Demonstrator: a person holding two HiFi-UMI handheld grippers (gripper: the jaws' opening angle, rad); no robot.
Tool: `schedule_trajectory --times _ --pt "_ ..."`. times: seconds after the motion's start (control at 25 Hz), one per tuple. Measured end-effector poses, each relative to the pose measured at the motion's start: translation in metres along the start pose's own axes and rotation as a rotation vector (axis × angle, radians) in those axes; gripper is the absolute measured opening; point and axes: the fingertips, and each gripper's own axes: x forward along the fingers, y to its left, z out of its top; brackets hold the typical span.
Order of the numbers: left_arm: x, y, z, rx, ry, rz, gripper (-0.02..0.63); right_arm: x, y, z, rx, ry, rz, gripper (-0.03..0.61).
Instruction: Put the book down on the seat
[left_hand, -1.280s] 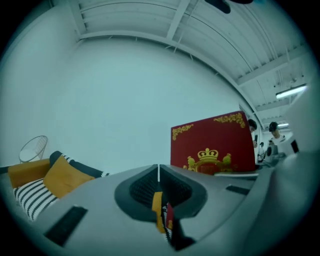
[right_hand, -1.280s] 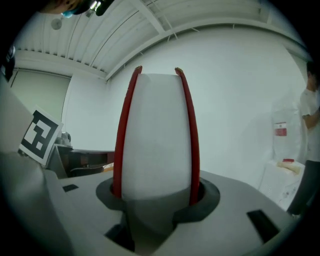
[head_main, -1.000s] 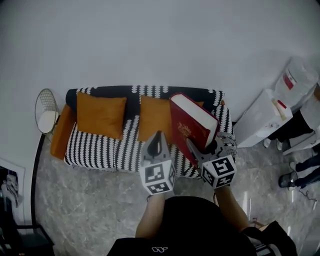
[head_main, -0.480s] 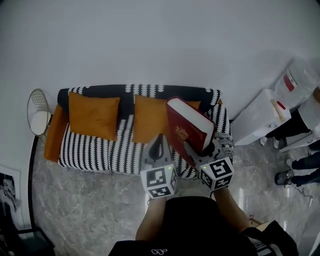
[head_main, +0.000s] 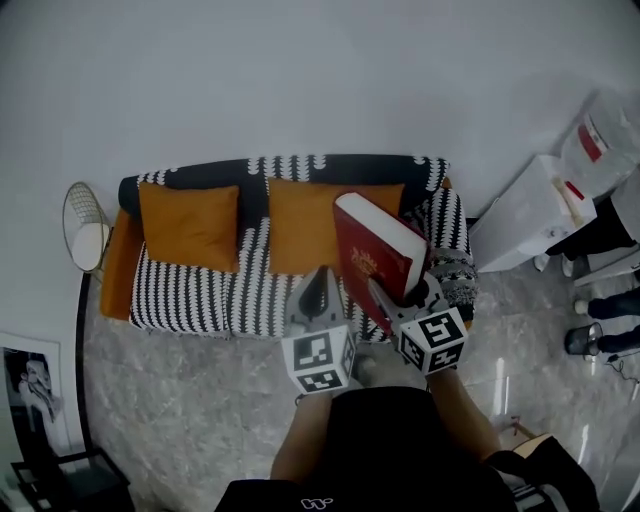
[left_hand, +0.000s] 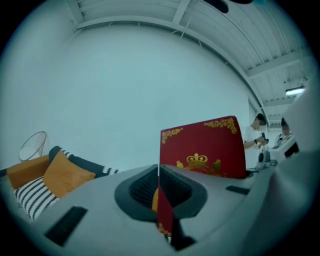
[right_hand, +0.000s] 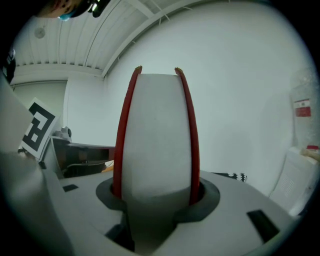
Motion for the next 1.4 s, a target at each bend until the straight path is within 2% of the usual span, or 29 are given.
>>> schedule_trajectory --times 0.6,0.8,1.04,1.4 --pt "0.011 0.016 -0.034 -0.027 0.102 0.032 0.020 0.018 -0.009 -0.039 0.105 0.082 0.023 0.229" --pt "0.017 0.020 -0.057 -0.037 0.152 0.026 0.020 0.025 -0.012 -0.059 0.137 0.119 0.012 0.229" --pt "0.014 0.010 -0.092 -0.043 0.243 0.004 0.020 0.012 -0.025 -0.092 0.220 0.170 -0.029 0.229" --pt "0.016 0.007 -0.161 -0.055 0.386 -0.020 0.020 -0.008 -0.056 -0.156 0.312 0.256 -0.145 0.229"
